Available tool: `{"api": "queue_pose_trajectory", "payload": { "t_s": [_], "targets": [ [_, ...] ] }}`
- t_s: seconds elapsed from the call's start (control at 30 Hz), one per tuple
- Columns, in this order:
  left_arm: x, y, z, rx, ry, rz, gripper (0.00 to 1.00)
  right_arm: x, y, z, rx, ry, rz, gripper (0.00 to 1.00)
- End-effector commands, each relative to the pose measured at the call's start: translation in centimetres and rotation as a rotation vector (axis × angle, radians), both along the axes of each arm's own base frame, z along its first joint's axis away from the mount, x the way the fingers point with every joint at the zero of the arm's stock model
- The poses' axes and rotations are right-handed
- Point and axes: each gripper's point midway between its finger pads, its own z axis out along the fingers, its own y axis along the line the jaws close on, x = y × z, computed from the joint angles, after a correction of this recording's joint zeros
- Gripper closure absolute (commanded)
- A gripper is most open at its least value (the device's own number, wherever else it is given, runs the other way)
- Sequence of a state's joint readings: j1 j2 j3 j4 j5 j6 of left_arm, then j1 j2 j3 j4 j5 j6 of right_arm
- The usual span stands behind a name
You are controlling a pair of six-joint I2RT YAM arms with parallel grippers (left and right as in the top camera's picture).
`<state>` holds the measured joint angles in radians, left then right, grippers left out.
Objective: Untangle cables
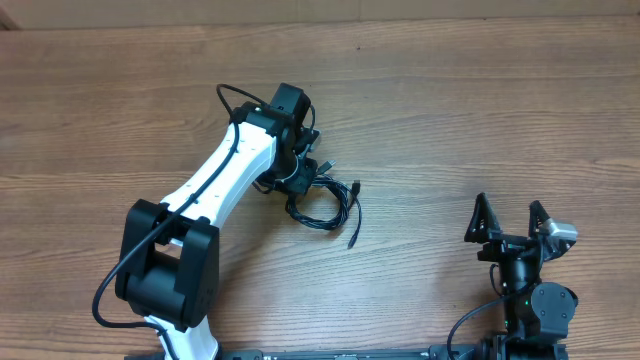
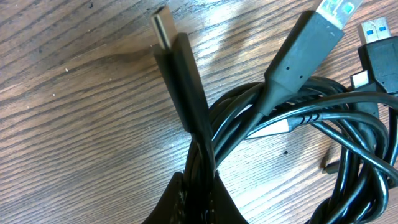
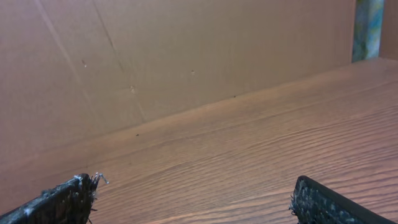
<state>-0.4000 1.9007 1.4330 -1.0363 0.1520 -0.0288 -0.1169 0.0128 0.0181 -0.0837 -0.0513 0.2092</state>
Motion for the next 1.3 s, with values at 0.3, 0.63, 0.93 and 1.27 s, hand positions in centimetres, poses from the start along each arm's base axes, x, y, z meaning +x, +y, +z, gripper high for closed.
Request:
{"api": "queue_pose_trajectory", "payload": {
  "t_s": [0.3, 0.63, 0.93, 1.27],
  "targets": [
    [2.7, -1.6, 0.9, -0.06, -0.106, 0.01, 0.96, 0.0, 0.0, -0.2, -0.002, -0.001, -0.001, 0.0],
    [1.1, -5.0, 1.8, -0.269, -0.023, -0.023, 0.96, 0.0, 1.5, 0.8, 0.046, -0.043, 0.084, 0.0],
    [-1.6, -9.0, 3.6, -0.508, 0.039, -0.211, 0.96, -5.4, 13.3, 0.2, 0.557, 0.204, 0.828, 0.0],
    [-3.5, -11.4, 4.6, -0.601, 0.011, -0.412, 0.96, -6.1, 13.6, 4.2, 0.559, 0.069, 0.9, 0.0]
  ]
}}
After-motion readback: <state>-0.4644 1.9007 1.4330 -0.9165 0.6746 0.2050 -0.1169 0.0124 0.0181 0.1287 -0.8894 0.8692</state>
